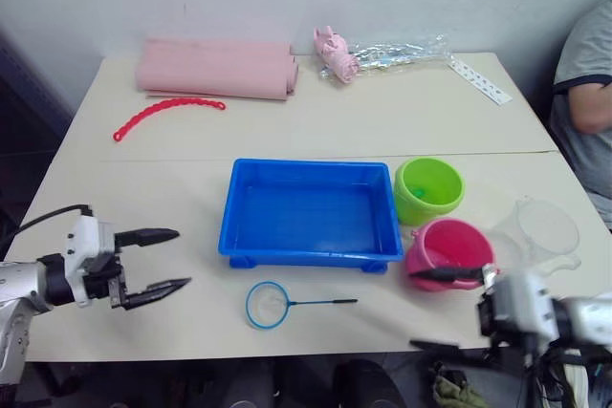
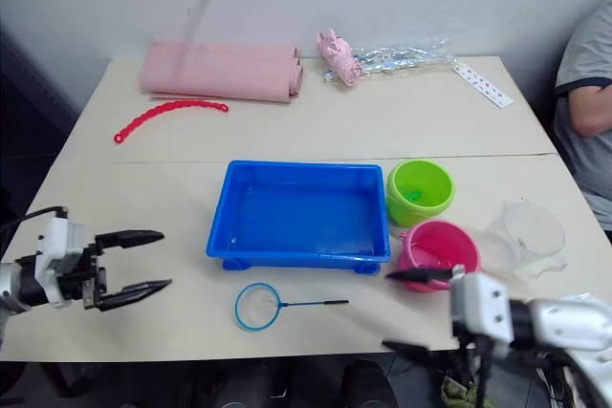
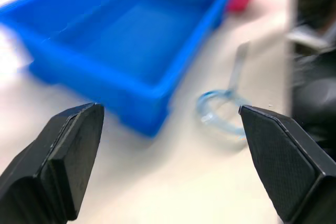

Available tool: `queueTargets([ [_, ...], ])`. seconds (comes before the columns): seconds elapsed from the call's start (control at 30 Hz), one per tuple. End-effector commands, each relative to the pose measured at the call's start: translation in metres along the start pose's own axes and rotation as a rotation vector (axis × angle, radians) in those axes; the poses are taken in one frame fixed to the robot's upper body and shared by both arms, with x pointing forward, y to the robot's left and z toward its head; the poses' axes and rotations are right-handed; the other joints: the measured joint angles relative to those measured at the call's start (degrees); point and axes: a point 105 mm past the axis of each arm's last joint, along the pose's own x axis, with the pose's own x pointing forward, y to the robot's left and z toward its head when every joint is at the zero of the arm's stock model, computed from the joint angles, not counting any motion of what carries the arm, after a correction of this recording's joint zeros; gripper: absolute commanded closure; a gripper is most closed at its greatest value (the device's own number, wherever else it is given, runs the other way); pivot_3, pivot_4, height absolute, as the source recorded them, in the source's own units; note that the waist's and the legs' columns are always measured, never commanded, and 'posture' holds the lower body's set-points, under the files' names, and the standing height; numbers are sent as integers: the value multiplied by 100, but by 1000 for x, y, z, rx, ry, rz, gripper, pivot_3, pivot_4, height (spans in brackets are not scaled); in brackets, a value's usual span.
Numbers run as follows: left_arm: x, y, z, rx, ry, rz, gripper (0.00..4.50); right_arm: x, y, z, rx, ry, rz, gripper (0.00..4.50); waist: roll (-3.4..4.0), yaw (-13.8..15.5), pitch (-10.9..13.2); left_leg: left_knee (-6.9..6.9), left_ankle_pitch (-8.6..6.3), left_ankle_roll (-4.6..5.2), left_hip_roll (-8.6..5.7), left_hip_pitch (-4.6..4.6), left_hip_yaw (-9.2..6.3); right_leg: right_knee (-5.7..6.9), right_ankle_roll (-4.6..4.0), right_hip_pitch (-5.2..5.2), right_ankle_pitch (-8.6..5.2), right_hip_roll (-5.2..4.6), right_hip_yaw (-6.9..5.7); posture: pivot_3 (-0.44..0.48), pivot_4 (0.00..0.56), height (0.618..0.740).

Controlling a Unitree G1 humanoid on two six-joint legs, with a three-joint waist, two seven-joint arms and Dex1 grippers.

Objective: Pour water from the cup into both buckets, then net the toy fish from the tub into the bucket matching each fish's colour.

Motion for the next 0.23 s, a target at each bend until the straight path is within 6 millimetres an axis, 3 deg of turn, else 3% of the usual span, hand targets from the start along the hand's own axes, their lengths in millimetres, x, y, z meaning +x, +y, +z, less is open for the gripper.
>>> queueTargets([
  [0.03, 2, 5, -14, 5, 59, 23, 0, -22, -27, -5, -90, 81, -61, 15, -1, -3, 0, 0, -2, 2, 0, 0, 0, 0, 0, 0, 0, 0, 1, 0, 150, 740],
  [0.1, 4, 4, -18, 38, 81, 21, 0, -31, -46, -7, -128, 97, -113, 15, -2, -7, 0, -3, -4, 6, 0, -4, 0, -7, 1, -2, 0, -3, 1, 0, 150, 740],
  [0.23, 4, 10, -15, 115, 55, 65, 0, -37, -57, -14, -86, 106, -91, 15, -1, 2, 0, -3, -4, 7, -2, -7, 3, -6, 2, -5, 1, -6, -6, 0, 150, 740],
])
